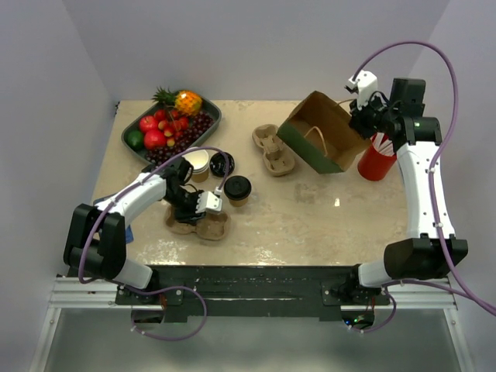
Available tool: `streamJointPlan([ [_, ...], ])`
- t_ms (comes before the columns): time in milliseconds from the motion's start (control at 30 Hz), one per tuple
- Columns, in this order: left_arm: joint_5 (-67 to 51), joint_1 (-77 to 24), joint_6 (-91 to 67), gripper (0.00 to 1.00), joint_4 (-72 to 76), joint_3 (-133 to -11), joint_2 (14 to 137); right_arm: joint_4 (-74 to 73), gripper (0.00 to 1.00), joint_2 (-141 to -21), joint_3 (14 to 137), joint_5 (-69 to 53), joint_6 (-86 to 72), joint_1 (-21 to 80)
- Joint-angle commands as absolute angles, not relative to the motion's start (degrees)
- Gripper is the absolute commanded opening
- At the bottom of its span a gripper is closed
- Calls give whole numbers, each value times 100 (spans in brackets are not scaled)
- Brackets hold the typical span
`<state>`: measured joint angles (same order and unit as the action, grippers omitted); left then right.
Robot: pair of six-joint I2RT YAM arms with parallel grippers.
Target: Pack the takeout coffee
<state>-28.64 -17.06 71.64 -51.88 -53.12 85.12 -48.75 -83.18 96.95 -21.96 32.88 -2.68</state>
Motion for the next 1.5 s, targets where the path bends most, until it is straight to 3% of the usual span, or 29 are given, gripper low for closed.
streamJointPlan([
  [0, -2716, -1740, 7585, 39, -5326, -5177, 8508, -4623, 0, -8139, 9826, -2066, 3085, -264],
  [167, -2751, -1740, 7611, 48, -5379, -5177, 8236, -4623, 0, -8130, 9791, -1977, 3111, -264],
  [767, -2795, -1907, 6979, 49, -4782, -4984, 8200, -4658, 0, -8051, 9633, -2048, 3094, -264],
  [1267, -3049, -1942, 6637, 26, -5256, -5448, 7515, -4956, 0, -7999, 9510, -1750, 3637, -264],
  [1433, -3375, -1942, 6250, 0, -5519, -5739, 7208, -5080, 0, -7805, 9282, -1118, 4147, -237],
  [1467, -3479, -1951, 6206, 0, -5546, -5783, 7164, -5037, 0, -7761, 9246, -1021, 4209, -229],
])
